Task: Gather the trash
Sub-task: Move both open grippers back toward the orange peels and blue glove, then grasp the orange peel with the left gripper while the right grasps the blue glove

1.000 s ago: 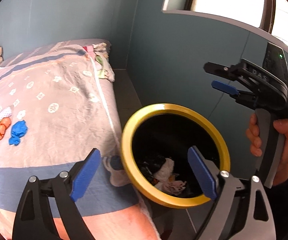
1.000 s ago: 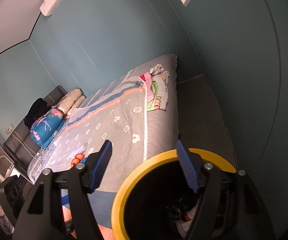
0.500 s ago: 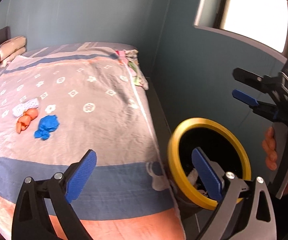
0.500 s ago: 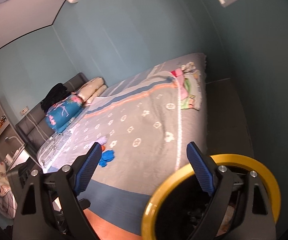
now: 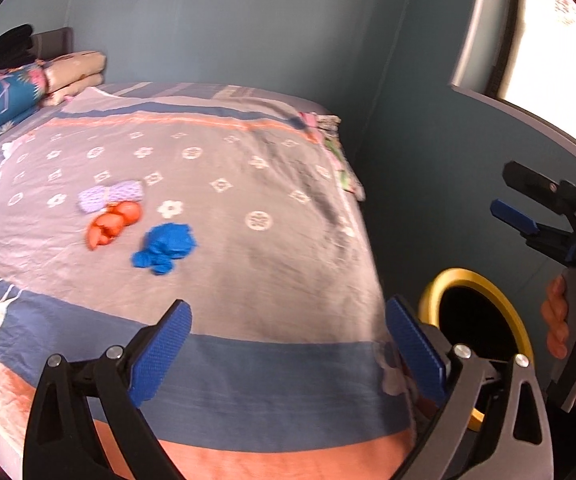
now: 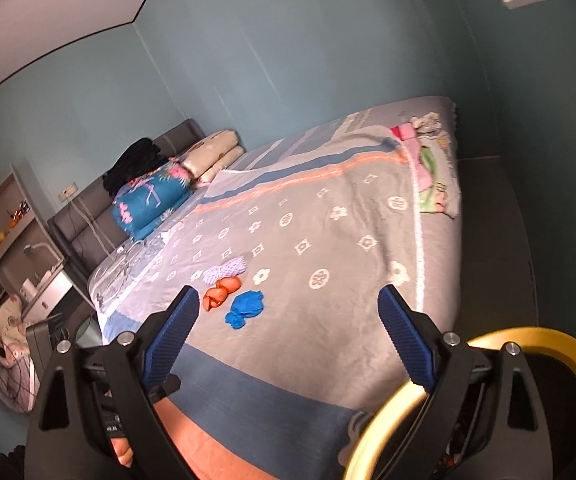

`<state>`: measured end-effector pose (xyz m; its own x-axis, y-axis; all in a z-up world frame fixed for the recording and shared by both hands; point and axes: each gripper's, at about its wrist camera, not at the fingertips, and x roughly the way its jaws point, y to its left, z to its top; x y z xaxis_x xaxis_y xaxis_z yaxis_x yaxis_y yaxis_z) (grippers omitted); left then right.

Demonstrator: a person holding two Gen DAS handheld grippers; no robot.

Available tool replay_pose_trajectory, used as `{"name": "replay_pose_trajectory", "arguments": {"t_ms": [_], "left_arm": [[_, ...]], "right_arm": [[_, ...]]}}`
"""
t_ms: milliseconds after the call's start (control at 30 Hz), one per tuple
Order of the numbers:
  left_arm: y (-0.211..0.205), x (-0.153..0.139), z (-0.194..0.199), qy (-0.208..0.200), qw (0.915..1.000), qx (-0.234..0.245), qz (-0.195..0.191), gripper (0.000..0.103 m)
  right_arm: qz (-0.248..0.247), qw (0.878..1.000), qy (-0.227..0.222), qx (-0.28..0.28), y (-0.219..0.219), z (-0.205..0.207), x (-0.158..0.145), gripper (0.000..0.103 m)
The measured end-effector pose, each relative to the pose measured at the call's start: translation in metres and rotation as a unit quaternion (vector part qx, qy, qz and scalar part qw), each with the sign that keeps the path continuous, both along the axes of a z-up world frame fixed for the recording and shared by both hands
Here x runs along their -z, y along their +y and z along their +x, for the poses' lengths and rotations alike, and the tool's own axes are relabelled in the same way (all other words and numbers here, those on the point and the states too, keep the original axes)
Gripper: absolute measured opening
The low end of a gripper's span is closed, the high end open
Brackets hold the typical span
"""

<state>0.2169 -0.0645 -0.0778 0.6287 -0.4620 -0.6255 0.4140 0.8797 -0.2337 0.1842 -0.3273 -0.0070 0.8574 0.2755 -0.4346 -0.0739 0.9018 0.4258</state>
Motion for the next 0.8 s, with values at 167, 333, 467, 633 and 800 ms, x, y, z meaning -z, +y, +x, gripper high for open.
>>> {"name": "replay_pose_trajectory", "arguments": {"t_ms": [167,333,467,633,800], "left_arm": [[0.041,0.005,0.026,0.001,0.9987,-0.050,-0.004,0.094],[0.081,0.016,0.058,0.009,0.9945,-0.105,0.000,0.094],[0.108,0.034,0.085,0.026,0.9903,-0.137,0.003,0.094],[0.134,0.057,0.120,0.041,0.9846,-0.170,0.003,0.094],[0.149,0.074,0.152,0.045,0.9822,-0.182,0.008,0.094]], "right_arm": [[-0.017,0.999,0.011,-0.025,0.027,0.028,0.006,0.088],[-0.031,0.997,0.038,-0.052,0.060,0.073,0.023,0.088],[-0.045,0.994,0.060,-0.074,0.087,0.106,0.039,0.088],[-0.058,0.988,0.106,-0.100,0.119,0.151,0.068,0.088],[-0.078,0.978,0.146,-0.126,0.152,0.199,0.100,0.088]]}}
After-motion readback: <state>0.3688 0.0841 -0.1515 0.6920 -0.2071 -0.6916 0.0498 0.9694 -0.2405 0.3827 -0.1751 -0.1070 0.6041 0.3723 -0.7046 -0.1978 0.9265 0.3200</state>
